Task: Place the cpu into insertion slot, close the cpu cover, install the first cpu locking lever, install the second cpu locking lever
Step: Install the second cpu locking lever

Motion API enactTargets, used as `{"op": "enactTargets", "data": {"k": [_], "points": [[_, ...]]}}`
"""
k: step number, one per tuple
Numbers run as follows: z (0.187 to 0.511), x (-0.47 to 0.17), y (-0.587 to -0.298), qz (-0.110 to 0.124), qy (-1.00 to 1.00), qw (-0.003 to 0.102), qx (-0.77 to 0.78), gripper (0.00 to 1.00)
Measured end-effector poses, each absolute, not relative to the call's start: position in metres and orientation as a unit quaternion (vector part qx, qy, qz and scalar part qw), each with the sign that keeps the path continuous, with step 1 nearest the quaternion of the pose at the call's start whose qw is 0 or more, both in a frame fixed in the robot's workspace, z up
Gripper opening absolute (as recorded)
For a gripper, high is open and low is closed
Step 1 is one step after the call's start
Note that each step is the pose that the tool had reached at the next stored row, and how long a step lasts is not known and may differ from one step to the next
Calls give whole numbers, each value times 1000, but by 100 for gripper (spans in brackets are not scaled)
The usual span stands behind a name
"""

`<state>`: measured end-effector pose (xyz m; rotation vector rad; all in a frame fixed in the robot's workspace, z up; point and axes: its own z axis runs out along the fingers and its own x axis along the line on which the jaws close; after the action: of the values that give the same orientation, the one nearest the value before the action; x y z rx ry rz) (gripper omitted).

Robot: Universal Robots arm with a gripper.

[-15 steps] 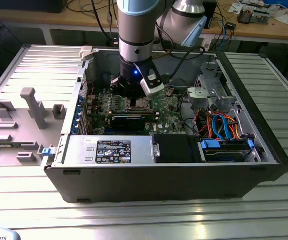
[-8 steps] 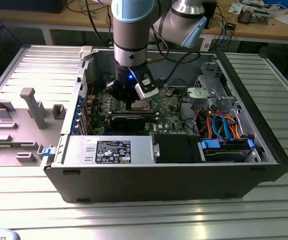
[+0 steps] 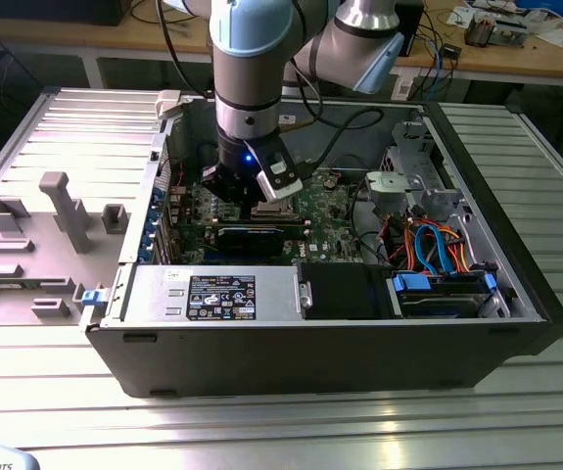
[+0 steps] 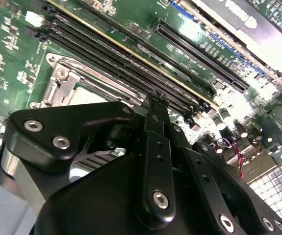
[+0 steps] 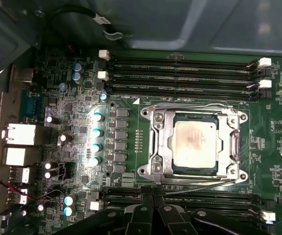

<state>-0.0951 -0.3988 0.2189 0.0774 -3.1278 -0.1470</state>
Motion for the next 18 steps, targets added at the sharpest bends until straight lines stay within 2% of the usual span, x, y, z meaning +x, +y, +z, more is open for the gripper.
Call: {"op": "enactTargets", "data": {"k": [4, 11, 18], "points": [[217, -96, -402, -52, -998, 5, 26, 11], [208, -98, -406, -78, -997, 4, 27, 11], [206, -99, -406, -88, -996, 4, 27, 11]]}}
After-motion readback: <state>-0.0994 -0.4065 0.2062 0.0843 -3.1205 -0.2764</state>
